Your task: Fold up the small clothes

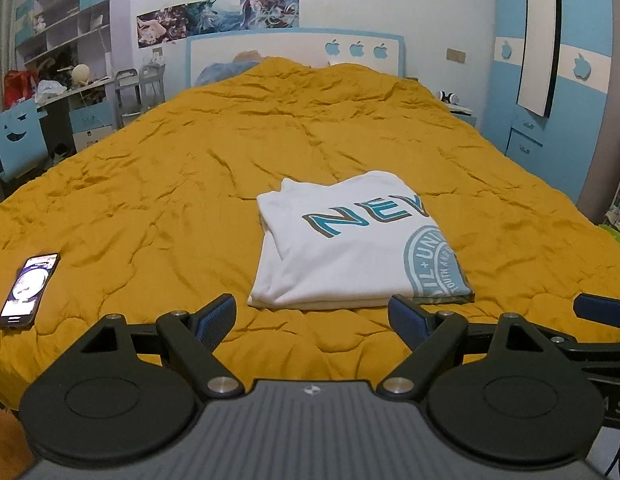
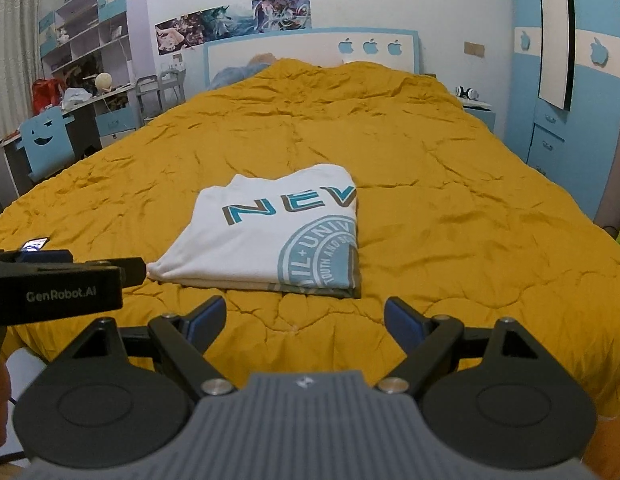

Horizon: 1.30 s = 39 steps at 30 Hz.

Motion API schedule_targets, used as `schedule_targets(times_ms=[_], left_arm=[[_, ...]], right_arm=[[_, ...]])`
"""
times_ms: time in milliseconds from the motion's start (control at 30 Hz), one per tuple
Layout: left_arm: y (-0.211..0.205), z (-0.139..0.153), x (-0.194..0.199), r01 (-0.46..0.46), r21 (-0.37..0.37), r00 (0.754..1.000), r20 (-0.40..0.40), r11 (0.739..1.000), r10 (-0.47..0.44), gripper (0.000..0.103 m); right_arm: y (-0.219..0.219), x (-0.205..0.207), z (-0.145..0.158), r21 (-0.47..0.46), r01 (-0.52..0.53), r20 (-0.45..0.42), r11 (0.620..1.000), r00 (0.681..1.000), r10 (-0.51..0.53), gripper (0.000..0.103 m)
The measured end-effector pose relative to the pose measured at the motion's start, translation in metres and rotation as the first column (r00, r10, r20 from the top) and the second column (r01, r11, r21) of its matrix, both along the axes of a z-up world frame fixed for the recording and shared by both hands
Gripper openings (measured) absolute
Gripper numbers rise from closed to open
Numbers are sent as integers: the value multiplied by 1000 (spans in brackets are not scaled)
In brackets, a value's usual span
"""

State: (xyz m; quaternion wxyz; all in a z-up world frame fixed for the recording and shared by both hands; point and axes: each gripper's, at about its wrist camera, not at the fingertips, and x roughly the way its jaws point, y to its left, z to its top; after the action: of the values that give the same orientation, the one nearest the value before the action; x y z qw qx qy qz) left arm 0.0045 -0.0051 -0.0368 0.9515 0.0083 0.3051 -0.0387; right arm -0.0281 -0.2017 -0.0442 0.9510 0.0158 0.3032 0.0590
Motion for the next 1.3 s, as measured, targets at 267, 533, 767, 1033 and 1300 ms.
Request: schedule_targets(times_ms=[267,533,767,1033,1300], left_arm=[[-1,-1,0,6,7,1000,-6,1000,-6,100],[0,-1,2,8,13,1000,-7,1000,-8,100],[0,-2,1,9,14,1000,-4,1000,-9,100],[0,-2,1,12,17,1000,-2,1000,-11,100],[2,-1,1,18,18,1000,0,1000,-18,100]], right_arm=[[0,1,0,1,-5,1,1000,1000,5,82],[0,-1,-1,1,-7,5,1000,1000,7,82],[4,-3,0,-5,-13,12,1000,1000,13,82],[6,-4,1,-10,-12,17,1000,1000,12,82],[7,-5,5,-26,-22,28,999,999,23,82]])
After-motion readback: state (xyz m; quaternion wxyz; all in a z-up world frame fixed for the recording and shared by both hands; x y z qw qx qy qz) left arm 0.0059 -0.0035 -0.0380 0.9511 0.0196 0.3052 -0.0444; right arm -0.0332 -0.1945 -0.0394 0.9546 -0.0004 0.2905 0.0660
